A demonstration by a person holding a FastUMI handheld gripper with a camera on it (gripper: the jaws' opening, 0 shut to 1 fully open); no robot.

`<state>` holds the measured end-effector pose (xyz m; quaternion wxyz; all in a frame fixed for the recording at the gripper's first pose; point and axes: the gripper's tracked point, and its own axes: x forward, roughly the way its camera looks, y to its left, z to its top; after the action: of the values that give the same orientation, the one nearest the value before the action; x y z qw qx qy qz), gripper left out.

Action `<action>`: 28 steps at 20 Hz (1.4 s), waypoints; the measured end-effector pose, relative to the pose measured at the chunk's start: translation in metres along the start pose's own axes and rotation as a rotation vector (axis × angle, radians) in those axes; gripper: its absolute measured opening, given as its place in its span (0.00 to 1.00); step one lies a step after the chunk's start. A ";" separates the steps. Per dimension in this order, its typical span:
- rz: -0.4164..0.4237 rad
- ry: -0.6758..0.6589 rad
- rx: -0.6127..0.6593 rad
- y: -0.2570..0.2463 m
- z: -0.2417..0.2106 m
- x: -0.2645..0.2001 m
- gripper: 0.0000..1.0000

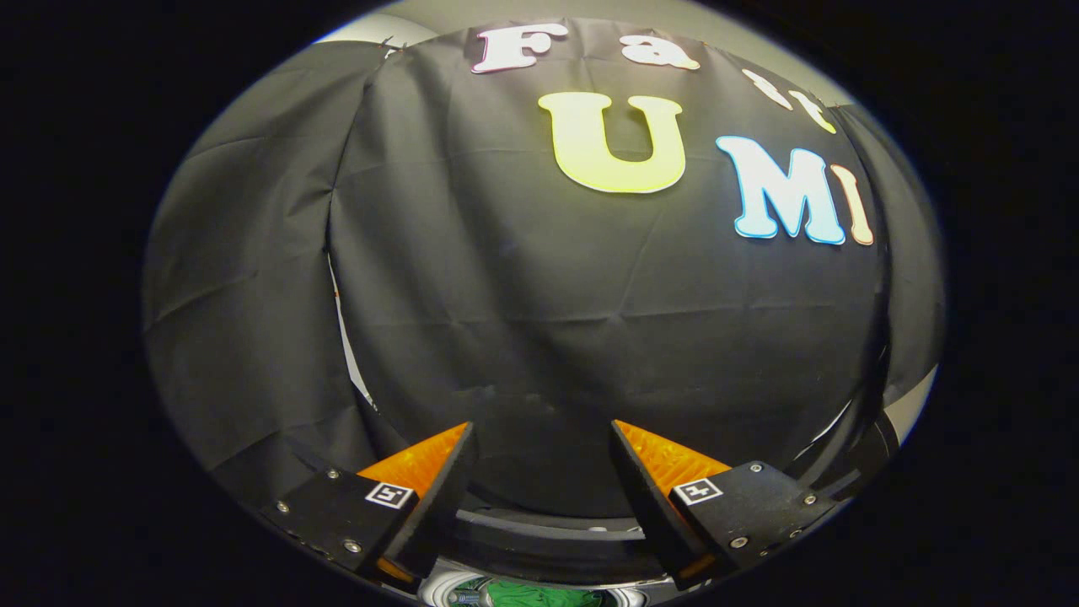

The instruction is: Put the clothes into the washing machine and then close the washing machine lid.

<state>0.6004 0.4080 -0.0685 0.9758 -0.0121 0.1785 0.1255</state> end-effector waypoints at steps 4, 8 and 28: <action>0.022 -0.017 -0.008 0.005 -0.003 -0.014 0.96; 0.021 -0.018 -0.010 0.008 -0.007 -0.028 0.96; 0.010 -0.032 -0.023 0.029 -0.058 -0.110 0.96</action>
<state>0.4738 0.4060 -0.0835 0.9777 -0.0202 0.1617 0.1327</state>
